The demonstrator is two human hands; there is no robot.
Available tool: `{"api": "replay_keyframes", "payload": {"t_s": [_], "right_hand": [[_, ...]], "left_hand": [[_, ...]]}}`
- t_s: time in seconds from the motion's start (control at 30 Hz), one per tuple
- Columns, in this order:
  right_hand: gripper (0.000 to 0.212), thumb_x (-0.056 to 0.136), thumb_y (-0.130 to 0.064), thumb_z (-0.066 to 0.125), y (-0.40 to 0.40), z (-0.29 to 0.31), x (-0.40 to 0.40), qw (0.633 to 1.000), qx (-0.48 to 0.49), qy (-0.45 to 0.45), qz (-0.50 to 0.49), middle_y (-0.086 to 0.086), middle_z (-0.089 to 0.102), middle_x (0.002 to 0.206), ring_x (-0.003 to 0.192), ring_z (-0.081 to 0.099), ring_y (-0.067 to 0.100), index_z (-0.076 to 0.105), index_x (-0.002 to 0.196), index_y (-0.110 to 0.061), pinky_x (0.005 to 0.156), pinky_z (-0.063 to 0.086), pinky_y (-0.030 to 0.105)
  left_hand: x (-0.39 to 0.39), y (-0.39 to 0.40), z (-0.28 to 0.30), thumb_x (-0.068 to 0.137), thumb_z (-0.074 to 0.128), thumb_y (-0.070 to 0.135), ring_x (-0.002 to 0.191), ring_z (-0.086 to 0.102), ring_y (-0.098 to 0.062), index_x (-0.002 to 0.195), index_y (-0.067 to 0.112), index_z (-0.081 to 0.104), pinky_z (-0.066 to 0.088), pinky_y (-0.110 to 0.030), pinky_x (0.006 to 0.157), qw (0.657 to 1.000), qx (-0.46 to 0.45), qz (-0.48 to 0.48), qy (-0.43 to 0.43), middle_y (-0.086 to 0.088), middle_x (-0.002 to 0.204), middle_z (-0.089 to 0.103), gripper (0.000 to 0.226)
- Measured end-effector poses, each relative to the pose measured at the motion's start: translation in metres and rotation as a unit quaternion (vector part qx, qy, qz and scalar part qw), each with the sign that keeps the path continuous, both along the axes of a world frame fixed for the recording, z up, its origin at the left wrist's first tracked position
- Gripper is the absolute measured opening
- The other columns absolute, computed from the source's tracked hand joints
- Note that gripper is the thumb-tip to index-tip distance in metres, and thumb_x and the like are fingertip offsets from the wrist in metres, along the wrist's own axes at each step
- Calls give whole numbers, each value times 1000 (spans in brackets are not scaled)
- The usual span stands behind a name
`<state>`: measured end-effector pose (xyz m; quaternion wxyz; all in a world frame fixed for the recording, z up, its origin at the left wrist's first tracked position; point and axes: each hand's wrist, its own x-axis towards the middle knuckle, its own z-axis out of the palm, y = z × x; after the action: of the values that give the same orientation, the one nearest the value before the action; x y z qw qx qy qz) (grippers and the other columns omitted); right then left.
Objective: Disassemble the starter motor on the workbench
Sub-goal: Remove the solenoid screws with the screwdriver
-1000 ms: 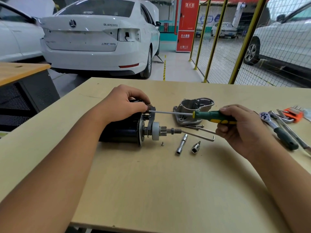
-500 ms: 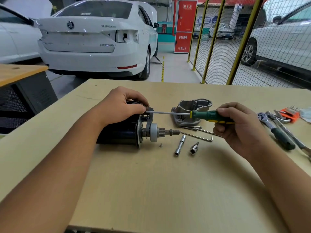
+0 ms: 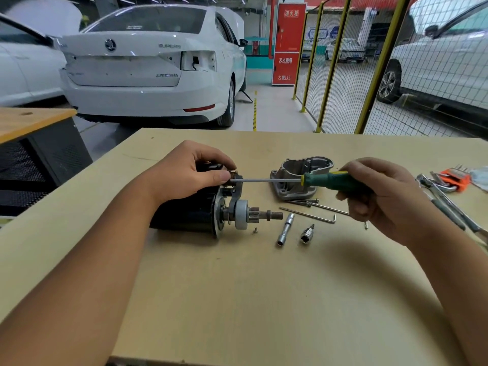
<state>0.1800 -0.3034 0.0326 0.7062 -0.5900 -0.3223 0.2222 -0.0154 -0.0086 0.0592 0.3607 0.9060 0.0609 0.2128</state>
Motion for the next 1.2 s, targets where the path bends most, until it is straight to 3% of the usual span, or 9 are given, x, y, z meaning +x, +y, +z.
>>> {"api": "replay_keyframes", "payload": {"t_s": [0.13,0.3,0.37,0.47,0.57,0.8,0.97,1.1,1.2], "right_hand": [[38,71,-27,86,-1,-1,2,1000,23,2,20,29,63,82,52,44,23,67,99,-9,50,41,33],[39,63,-10,83,-4,-1,2,1000,6,-19,22,17,63,91,64,55,25,70,100,-10,61,54,33],[37,66,-15,82,-2,0,-1,1000,-6,-23,15,17,65,93,65,56,25,71,100,-11,60,54,33],[35,80,-39,71,-1,0,-3,999,-42,-23,7,24,67,86,52,50,26,69,105,-14,45,45,33],[44,76,-47,76,-1,0,-1,998,-54,-36,-6,26,64,78,46,43,24,70,104,-14,43,38,28],[69,49,-30,100,-7,0,6,999,4,-37,14,8,68,92,71,65,22,70,108,-13,64,56,32],[47,79,-50,77,-4,2,-2,999,-31,-26,13,28,66,85,48,50,26,70,107,-13,44,44,32],[41,76,-33,78,-3,2,0,999,-6,-32,12,27,64,81,49,45,23,68,110,-12,45,41,32],[45,68,-17,82,-6,1,1,999,21,-35,20,16,66,84,59,53,24,69,111,-12,55,50,33]], "left_hand": [[1,2,-2,100,66,6,94,72,-4,110,15,79,53,-16,85,1000,-11,-3,10,10,97,79,19],[1,2,-3,105,56,5,80,66,0,111,13,78,48,-13,72,998,-51,12,24,12,88,77,25],[2,1,-3,105,56,5,86,69,-6,112,12,78,51,-19,77,998,-51,20,21,7,93,78,25],[3,1,-4,104,57,5,101,72,-18,113,11,78,53,-31,93,998,-61,29,16,1,102,79,24],[3,-1,-3,98,68,7,102,72,-14,112,15,79,54,-29,97,998,-50,37,21,4,101,79,20],[7,-3,-4,86,74,11,84,72,-21,91,29,81,59,-32,80,998,-11,60,11,2,84,77,21],[7,-7,-1,74,65,25,81,72,-23,83,32,79,62,-43,84,997,-4,70,13,4,82,77,19],[6,-10,0,72,64,27,81,72,-20,82,35,78,62,-44,84,997,2,78,12,7,82,77,19],[6,-11,1,72,64,27,83,72,-19,82,32,79,61,-45,86,996,2,85,14,8,82,76,19]]}}
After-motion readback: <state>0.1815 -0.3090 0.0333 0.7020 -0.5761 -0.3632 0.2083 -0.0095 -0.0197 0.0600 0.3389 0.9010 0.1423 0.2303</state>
